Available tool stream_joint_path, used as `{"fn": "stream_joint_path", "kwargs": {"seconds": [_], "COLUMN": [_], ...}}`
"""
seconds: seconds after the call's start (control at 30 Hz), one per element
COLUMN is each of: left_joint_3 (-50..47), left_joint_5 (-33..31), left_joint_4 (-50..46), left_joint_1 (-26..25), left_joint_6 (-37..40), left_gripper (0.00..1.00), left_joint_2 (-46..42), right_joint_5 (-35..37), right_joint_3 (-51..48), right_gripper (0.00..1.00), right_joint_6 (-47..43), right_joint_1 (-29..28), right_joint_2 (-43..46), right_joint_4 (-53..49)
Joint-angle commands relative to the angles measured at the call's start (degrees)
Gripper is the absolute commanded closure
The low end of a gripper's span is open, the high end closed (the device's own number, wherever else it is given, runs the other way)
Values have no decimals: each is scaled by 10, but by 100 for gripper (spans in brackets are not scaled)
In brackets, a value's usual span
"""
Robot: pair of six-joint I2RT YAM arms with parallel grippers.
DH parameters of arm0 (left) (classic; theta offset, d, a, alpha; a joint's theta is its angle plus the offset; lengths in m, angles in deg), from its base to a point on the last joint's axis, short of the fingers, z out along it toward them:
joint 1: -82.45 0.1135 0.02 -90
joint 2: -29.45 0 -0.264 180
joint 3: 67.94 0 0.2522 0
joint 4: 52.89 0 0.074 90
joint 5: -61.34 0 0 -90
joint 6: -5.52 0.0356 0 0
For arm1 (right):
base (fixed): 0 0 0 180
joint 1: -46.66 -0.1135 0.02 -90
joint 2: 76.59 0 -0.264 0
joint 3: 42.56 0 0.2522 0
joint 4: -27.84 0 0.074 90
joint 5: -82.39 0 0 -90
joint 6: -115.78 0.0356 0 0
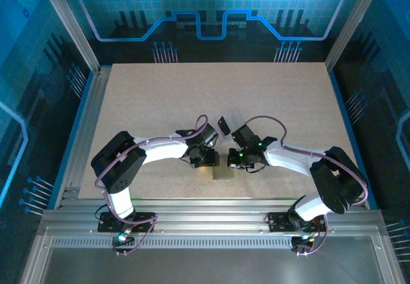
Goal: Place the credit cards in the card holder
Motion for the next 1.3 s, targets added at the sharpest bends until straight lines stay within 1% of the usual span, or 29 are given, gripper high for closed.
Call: {"fn": "stream_joint_path", "kwargs": {"seconds": [0.0,0.13,0.3,0.53,0.7,1.27], "left_joint_3": [-22,-20,-6,-6,-5,-13], "left_joint_5": [37,25,6,7,8,12], "left_joint_4": [47,46,32,38,39,50], "left_joint_1": [-31,-37,-51,-57,-57,-60], "left_joint_6": [-2,-4,-6,-14,-14,-19], "left_gripper": [56,57,57,56,56,56], "left_joint_2": [74,82,94,102,104,105], "right_joint_5": [-41,-64,-80,-81,-100,-87], "right_joint_3": [-13,-19,-17,-15,-21,-7], "right_gripper": [100,100,100,100,100,100], "right_joint_6": [21,30,35,30,40,50], "right_joint_1": [17,30,31,24,20,20], "right_joint_2": [21,26,17,-4,-24,-43], "right_joint_4": [17,34,49,49,79,79]}}
